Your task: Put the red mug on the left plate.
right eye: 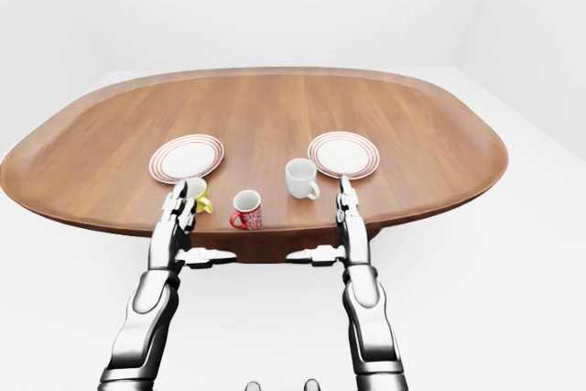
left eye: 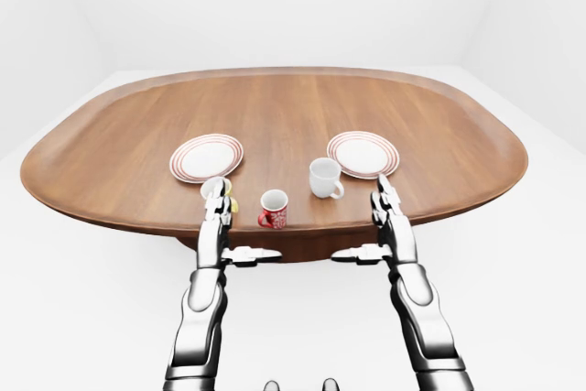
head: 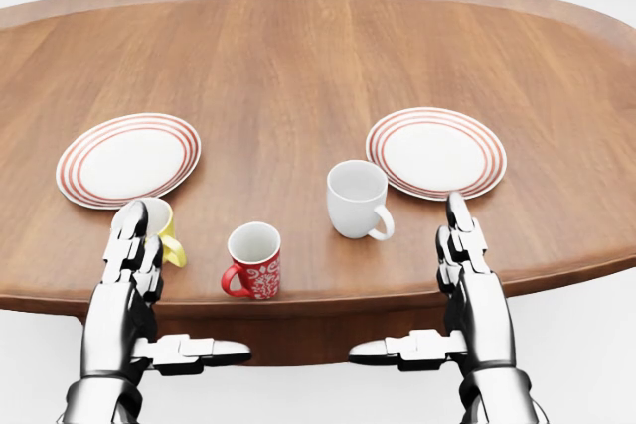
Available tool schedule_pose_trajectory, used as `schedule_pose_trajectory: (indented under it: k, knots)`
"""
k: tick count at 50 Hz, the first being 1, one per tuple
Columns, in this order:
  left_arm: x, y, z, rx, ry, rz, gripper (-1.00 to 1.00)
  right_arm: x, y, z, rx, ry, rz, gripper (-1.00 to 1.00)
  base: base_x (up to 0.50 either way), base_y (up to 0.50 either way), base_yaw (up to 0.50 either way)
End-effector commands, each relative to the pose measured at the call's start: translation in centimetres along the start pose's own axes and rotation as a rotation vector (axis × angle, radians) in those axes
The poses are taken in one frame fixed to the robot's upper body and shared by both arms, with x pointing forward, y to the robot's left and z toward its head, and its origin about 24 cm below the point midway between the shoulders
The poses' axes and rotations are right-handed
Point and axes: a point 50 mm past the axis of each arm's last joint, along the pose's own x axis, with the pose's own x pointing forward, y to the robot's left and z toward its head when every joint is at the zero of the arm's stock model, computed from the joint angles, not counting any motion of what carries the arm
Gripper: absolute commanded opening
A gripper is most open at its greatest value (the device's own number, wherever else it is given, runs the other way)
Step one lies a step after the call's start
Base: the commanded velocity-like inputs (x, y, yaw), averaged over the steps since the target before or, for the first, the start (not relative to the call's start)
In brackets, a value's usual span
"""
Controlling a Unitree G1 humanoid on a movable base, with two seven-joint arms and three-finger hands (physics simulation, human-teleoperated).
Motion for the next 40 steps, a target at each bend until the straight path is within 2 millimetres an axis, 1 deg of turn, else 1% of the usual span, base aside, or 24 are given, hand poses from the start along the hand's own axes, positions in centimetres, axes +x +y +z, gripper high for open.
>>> schedule_pose_trajectory:
  k: [1, 3, 4, 7, 8, 13, 15, 17, 18, 20, 21, 23, 24, 25, 26, 27, 29, 34, 35, 39, 40]
  knots:
    - [0.0, 1.0, 0.3, -0.02, -0.021, 0.021, 1.0, -0.5, -0.4, 0.7, -0.011, -0.062, 0.023, 1.0, 0.0, 0.0, 0.0]
    - [0.1, 0.9, 0.2, -0.014, -0.015, 0.018, 1.0, -0.6, -0.2, 0.8, -0.029, -0.063, 0.028, 1.0, 0.0, 0.0, 0.0]
    - [0.1, 0.9, 0.2, -0.013, -0.014, 0.018, 1.0, -0.4, 0.0, 0.4, -0.067, -0.038, 0.038, 1.0, 0.0, 0.0, 0.0]
    - [0.1, 0.9, 0.2, -0.013, -0.014, 0.018, 1.0, -0.4, 0.0, 0.3, -0.069, -0.037, 0.038, 1.0, 0.0, 0.0, 0.0]
    - [0.1, 0.9, 0.1, -0.013, -0.012, 0.016, 1.0, 0.0, 0.1, 0.0, -0.058, -0.025, 0.038, 1.0, 0.0, 0.0, 0.0]
    - [0.2, 1.0, 0.1, -0.013, -0.012, 0.021, 1.0, 0.0, 0.0, 0.1, -0.057, -0.023, 0.037, 1.0, 0.0, 0.0, 0.0]
    - [-0.5, 1.1, 0.8, -0.002, -0.046, 0.022, 1.0, -1.0, -0.1, 1.0, -0.022, -0.053, 0.067, 1.0, 0.0, 0.0, 0.0]
    - [-0.8, 1.1, 1.1, 0.001, -0.062, 0.023, 1.0, -1.4, 0.0, 1.4, -0.003, -0.068, 0.088, 1.0, 0.0, 0.0, 0.0]
    - [-1.9, 1.4, 2.3, -0.012, -0.129, 0.032, 1.0, -3.0, 0.0, 2.7, 0.054, -0.114, 0.154, 1.0, 0.0, 0.0, 0.0]
    - [-3.5, 1.8, 3.5, -0.032, -0.194, 0.044, 1.0, -4.8, -0.4, 4.2, 0.068, -0.166, 0.159, 1.0, 0.0, 0.0, 0.0]
    - [-5.5, 1.9, 4.7, -0.031, -0.238, 0.034, 1.0, -6.4, -0.9, 5.4, 0.059, -0.214, 0.128, 1.0, 0.0, 0.0, 0.0]
    - [-5.6, 1.9, 4.7, -0.031, -0.24, 0.033, 1.0, -6.5, -1.0, 5.4, 0.058, -0.217, 0.126, 1.0, 0.0, 0.0, 0.0]
    - [-8.0, 2.0, 5.4, -0.028, -0.247, 0.025, 1.0, -8.7, -1.5, 6.9, 0.044, -0.279, 0.097, 1.0, 0.0, 0.0, 0.0]
    - [-9.2, 1.9, 5.5, -0.037, -0.234, 0.008, 1.0, -10.2, -1.7, 7.3, 0.055, -0.292, 0.083, 1.0, 0.0, 0.0, 0.0]
    - [-9.3, 1.9, 5.5, -0.038, -0.232, 0.006, 1.0, -10.2, -1.8, 7.3, 0.057, -0.291, 0.082, 1.0, 0.0, 0.0, 0.0]
    - [-9.7, 1.8, 5.4, -0.035, -0.22, 0.001, 1.0, -11.0, -2.0, 7.5, 0.048, -0.286, 0.064, 1.0, 0.0, 0.0, 0.0]
    - [-9.9, 1.7, 5.3, -0.032, -0.213, 0.004, 1.0, -11.5, -2.2, 7.6, 0.054, -0.28, 0.062, 1.0, 0.0, 0.0, 0.0]
    - [-10.0, 1.7, 5.4, -0.043, -0.215, 0.001, 1.0, -11.8, -2.7, 7.5, 0.071, -0.279, 0.043, 1.0, 0.0, 0.0, 0.0]
    - [-9.9, 1.7, 5.4, -0.057, -0.218, -0.001, 1.0, -11.5, -2.8, 7.2, 0.081, -0.276, 0.039, 1.0, 0.0, 0.0, 0.0]
    - [-9.9, 1.7, 5.4, -0.058, -0.218, -0.001, 1.0, -11.5, -2.8, 7.2, 0.081, -0.278, 0.039, 1.0, 0.0, 0.0, 0.0]
    - [-9.6, 1.7, 5.3, -0.053, -0.221, 0.005, 1.0, -11.5, -2.7, 7.1, 0.081, -0.275, 0.042, 1.0, 0.0, 0.0, 0.0]
